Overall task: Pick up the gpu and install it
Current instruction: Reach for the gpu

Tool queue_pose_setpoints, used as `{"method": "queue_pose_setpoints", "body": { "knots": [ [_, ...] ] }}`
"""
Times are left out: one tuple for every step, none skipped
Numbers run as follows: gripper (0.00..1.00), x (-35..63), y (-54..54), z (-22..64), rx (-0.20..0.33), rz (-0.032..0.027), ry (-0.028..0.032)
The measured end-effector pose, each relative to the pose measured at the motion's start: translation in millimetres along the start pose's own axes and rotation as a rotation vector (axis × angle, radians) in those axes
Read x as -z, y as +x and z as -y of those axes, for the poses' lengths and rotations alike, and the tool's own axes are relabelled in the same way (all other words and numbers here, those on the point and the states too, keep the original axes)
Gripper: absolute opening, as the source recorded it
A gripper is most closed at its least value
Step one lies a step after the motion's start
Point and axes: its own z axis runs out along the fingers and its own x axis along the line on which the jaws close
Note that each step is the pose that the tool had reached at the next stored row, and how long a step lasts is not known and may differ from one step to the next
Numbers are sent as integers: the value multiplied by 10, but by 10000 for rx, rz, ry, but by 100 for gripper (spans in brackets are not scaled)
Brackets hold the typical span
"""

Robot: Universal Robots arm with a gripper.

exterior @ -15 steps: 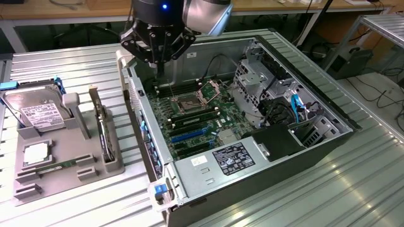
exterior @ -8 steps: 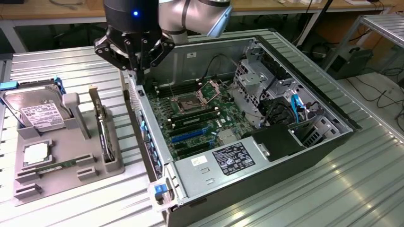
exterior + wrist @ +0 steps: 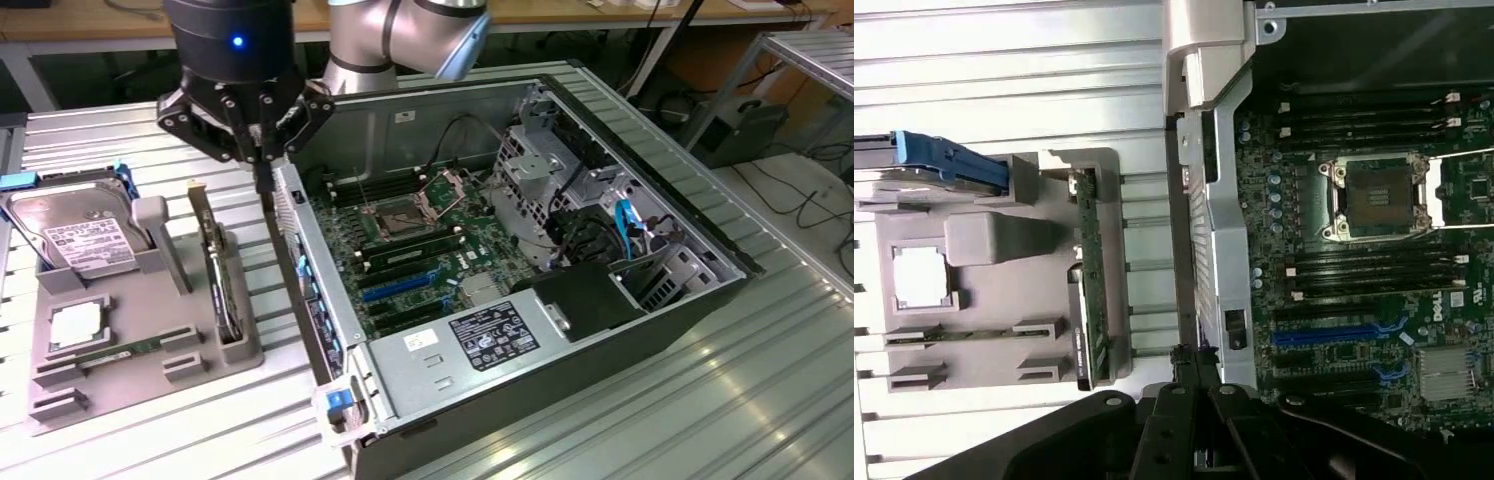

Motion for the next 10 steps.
{"method": "queue_pose_setpoints", "body": {
  "knots": [
    [11,-8,43,5,0,0,4],
    [11,-17,89,10,-2,0,9],
    [11,-27,135,16,-2,0,13],
    [11,-38,183,21,0,0,16],
    [11,-62,272,29,1,1,25],
    [11,-75,314,32,1,2,30],
    [11,-87,351,35,6,2,33],
    [11,-101,391,39,14,2,36],
    [11,-116,430,42,20,2,37],
    [11,-134,472,46,26,1,37]
  ]
}}
